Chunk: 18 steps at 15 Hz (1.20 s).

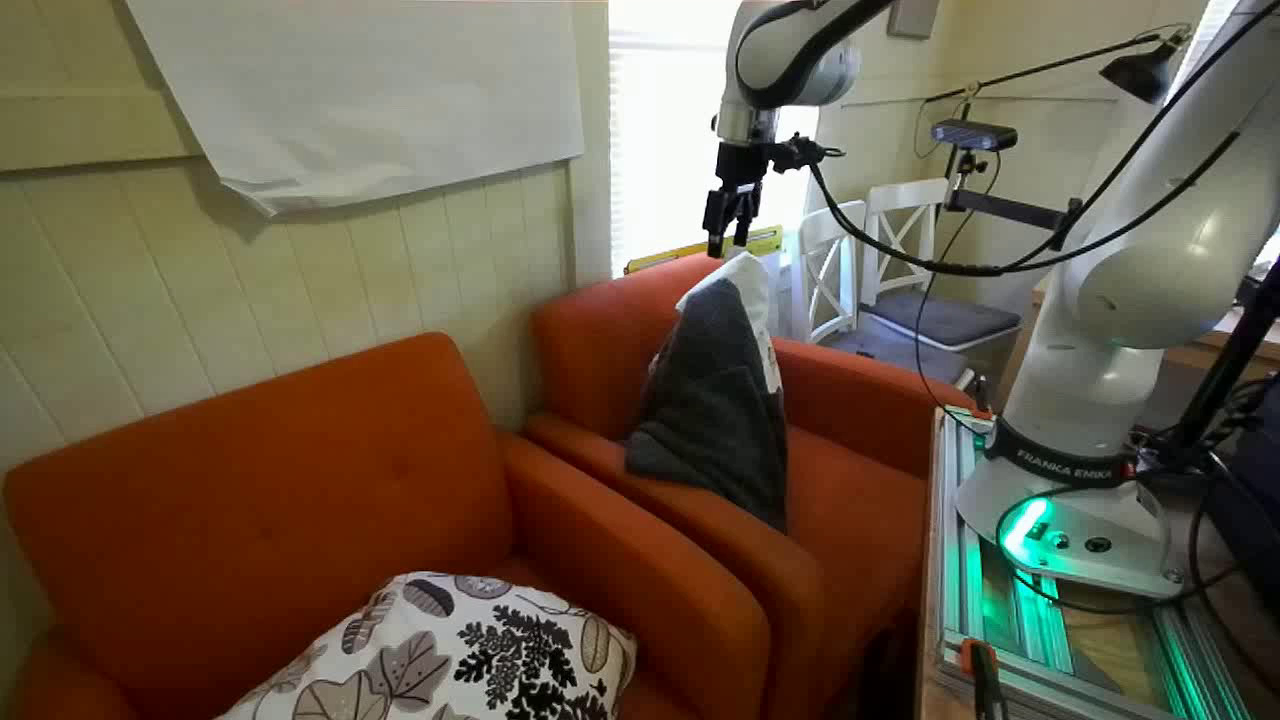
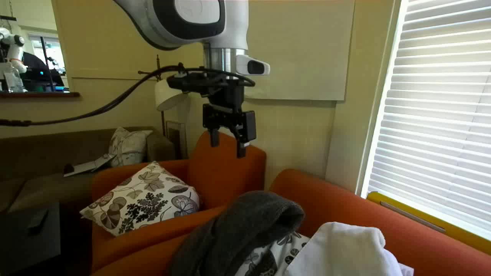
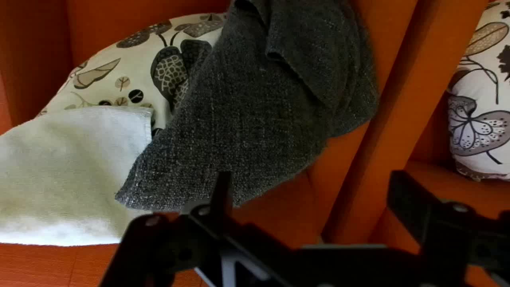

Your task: Use the white towel to wipe the right armrest of the sofa on the left

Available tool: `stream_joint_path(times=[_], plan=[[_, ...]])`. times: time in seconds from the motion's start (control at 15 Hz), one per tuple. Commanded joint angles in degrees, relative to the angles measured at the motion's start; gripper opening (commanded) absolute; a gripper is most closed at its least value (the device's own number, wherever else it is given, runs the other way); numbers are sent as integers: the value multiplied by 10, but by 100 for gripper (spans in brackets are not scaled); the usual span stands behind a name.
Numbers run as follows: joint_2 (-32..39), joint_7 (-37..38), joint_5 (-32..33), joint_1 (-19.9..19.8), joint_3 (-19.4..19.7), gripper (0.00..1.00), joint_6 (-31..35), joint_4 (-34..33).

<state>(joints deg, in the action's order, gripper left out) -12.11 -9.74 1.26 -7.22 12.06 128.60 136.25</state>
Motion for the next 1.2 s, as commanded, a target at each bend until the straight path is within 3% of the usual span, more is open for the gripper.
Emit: stream_joint_path(times=[0.0,0.33,0.8,1.13], plan=[[0,-1,-2,-6,-6,100,-1,-1],[12,17,-6,-7,-6,100,13,-7],[149,219,46,-48,2,100,93,-101],[249,325,55,-65,41,100,77,-174]])
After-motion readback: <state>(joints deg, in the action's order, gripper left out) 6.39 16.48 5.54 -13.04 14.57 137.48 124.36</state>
